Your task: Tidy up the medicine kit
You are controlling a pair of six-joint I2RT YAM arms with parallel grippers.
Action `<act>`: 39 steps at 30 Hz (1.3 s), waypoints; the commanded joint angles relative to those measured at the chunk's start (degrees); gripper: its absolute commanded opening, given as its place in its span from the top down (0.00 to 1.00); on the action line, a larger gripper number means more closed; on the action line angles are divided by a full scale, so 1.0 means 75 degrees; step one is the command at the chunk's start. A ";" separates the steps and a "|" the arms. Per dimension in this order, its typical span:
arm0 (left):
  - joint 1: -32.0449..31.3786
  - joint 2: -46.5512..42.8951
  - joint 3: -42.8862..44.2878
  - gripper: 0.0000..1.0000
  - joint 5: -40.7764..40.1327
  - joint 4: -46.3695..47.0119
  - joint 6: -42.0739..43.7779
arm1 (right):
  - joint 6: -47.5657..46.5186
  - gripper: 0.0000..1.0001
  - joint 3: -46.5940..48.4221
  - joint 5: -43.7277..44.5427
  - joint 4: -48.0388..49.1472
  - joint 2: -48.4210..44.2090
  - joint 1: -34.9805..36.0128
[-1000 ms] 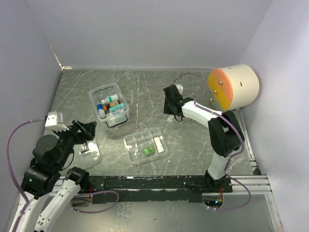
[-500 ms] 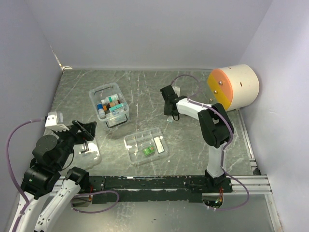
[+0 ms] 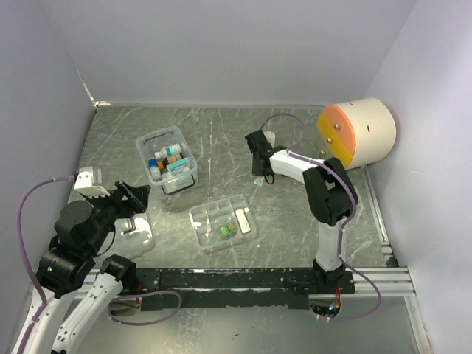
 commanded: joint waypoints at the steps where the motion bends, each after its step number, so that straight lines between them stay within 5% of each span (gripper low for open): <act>1: -0.0007 0.0010 -0.0035 0.06 0.0138 0.0192 0.0118 | -0.0225 1.00 -0.0254 -0.0072 -0.0109 -0.0689 -0.0020; 23: -0.0004 0.0195 -0.0042 0.07 0.0259 0.0204 0.0152 | -0.0513 1.00 -0.4402 -0.3246 0.1246 -0.5696 0.1288; 39: -0.0003 0.0079 -0.0043 0.07 0.0216 0.0203 0.0140 | -0.0953 1.00 -0.5064 -0.3592 0.1715 -0.5579 0.1925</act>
